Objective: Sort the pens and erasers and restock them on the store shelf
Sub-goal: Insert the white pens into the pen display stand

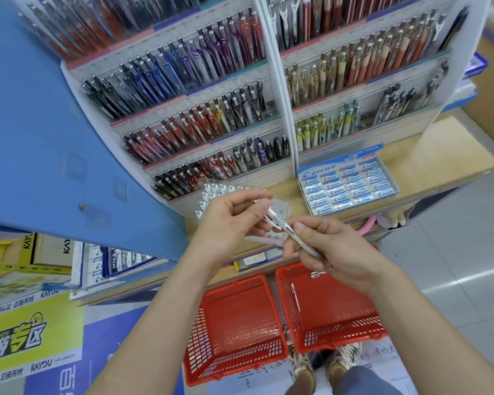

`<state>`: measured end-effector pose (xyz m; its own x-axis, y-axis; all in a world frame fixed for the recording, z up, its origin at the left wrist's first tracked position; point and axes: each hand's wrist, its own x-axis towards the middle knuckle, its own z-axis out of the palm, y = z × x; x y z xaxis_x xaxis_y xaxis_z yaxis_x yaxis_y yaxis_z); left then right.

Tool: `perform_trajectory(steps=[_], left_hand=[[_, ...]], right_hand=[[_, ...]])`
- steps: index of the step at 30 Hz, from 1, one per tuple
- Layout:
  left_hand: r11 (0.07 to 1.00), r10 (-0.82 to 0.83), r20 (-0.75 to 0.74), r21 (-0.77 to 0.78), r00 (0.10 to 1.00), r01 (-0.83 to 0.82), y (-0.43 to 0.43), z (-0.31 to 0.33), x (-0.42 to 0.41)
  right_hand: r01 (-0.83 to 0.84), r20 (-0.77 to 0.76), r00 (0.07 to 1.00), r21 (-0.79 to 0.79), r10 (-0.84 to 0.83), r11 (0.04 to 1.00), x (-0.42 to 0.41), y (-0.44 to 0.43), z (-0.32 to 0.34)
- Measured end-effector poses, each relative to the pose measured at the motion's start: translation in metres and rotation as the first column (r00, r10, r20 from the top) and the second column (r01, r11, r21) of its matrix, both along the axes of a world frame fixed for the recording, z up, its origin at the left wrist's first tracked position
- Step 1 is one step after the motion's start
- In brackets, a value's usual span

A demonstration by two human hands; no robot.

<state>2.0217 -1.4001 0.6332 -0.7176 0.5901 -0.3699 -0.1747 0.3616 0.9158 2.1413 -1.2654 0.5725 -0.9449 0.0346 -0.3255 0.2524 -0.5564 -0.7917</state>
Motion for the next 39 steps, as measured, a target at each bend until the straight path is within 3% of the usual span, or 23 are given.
perform_trajectory(steps=[4,11,14,18,22,29,34,39], left_hand=[[0.996,0.014,-0.153,-0.084,0.988,-0.027,-0.004,0.004,-0.003],[0.965,0.152,-0.489,-0.112,0.859,-0.235,-0.02,0.004,-0.014],[0.959,0.039,-0.646,-0.19,0.762,-0.21,-0.027,-0.001,-0.016],[0.95,-0.144,-0.768,-0.284,0.625,-0.13,-0.027,-0.014,-0.009],[0.934,-0.258,-0.791,-0.351,0.554,-0.066,-0.021,-0.031,-0.004],[0.899,-0.345,-0.763,-0.436,0.547,-0.04,-0.016,-0.052,-0.003],[0.875,-0.364,-0.734,-0.48,0.573,-0.059,-0.011,-0.049,-0.005],[0.864,-0.355,-0.663,-0.501,0.66,-0.039,-0.011,-0.038,-0.008]], right_hand=[[0.044,0.071,0.996,0.032,-0.046,0.999,-0.003,-0.001,-0.003],[0.253,0.186,0.918,0.404,-0.35,0.879,-0.011,0.004,-0.036],[0.278,0.229,0.886,0.436,-0.404,0.856,-0.015,0.001,-0.049],[0.213,0.255,0.903,0.434,-0.346,0.875,-0.022,-0.013,-0.059],[0.223,0.281,0.891,0.412,-0.356,0.884,-0.026,-0.023,-0.064],[0.28,0.28,0.877,0.36,-0.39,0.89,-0.026,-0.025,-0.068],[0.33,0.288,0.865,0.29,-0.411,0.898,-0.026,-0.026,-0.068],[0.383,0.305,0.843,0.239,-0.444,0.892,-0.027,-0.028,-0.069]])
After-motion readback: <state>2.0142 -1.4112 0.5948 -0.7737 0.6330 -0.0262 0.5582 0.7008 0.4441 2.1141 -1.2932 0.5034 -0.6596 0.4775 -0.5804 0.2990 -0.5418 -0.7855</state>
